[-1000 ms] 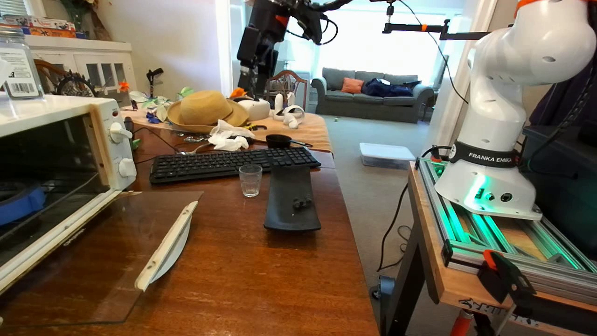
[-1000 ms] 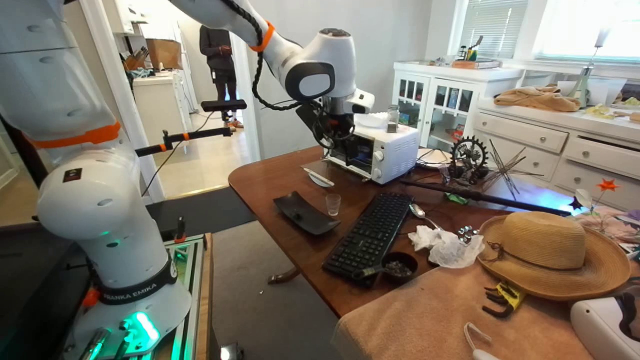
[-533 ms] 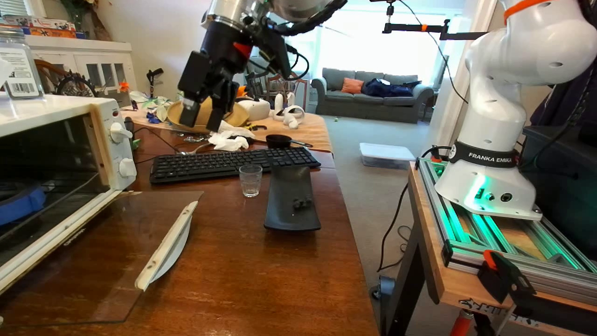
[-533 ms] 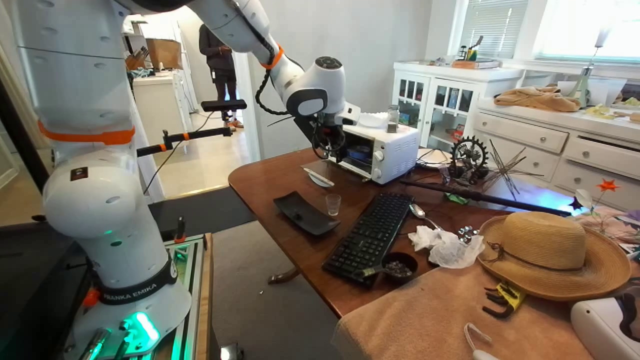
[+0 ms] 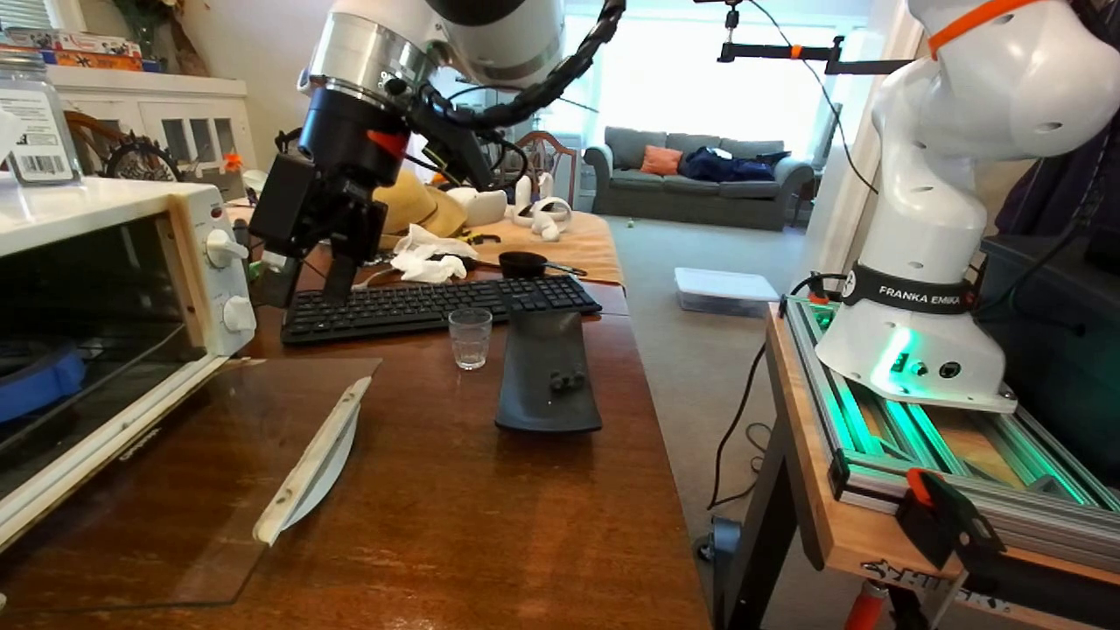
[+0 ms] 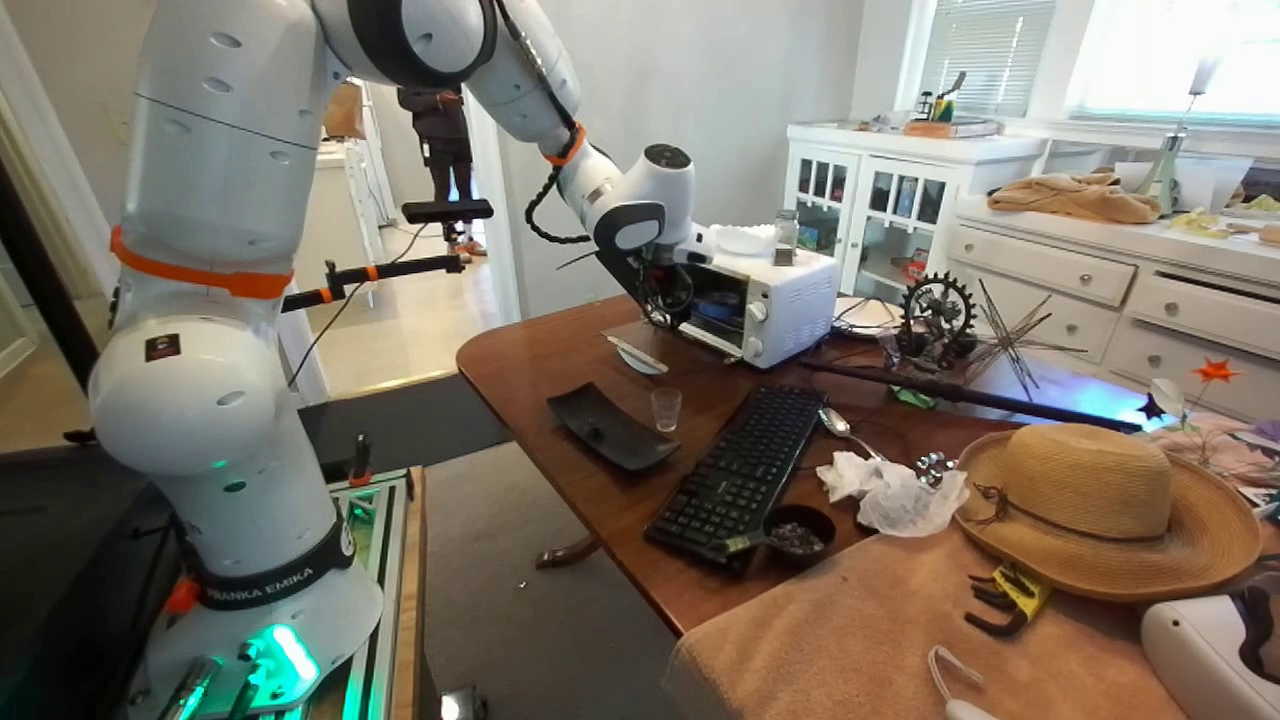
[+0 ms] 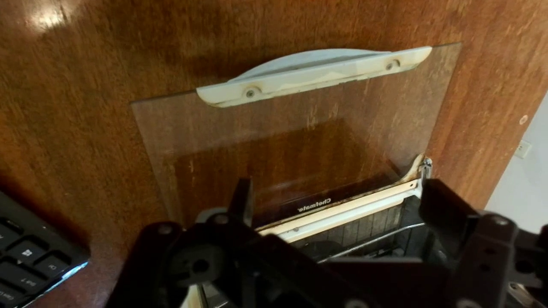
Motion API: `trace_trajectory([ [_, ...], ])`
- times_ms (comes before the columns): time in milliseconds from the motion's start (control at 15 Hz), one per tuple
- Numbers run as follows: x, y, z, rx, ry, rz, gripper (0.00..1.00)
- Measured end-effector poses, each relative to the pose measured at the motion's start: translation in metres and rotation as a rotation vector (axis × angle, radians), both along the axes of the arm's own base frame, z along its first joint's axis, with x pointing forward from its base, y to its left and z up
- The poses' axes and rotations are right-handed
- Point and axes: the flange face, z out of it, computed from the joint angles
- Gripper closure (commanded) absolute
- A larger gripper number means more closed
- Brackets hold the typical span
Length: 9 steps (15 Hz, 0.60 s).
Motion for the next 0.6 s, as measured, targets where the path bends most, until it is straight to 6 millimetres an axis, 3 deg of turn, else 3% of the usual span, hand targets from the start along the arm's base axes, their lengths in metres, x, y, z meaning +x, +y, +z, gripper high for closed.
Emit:
trace_trajectory([
  [400,0.001,0.000,0.002,0.001,-0.005,0.007,0.00],
  [600,0.005,-0.009,-0.013,-0.037,-0.014,0.076,0.00],
])
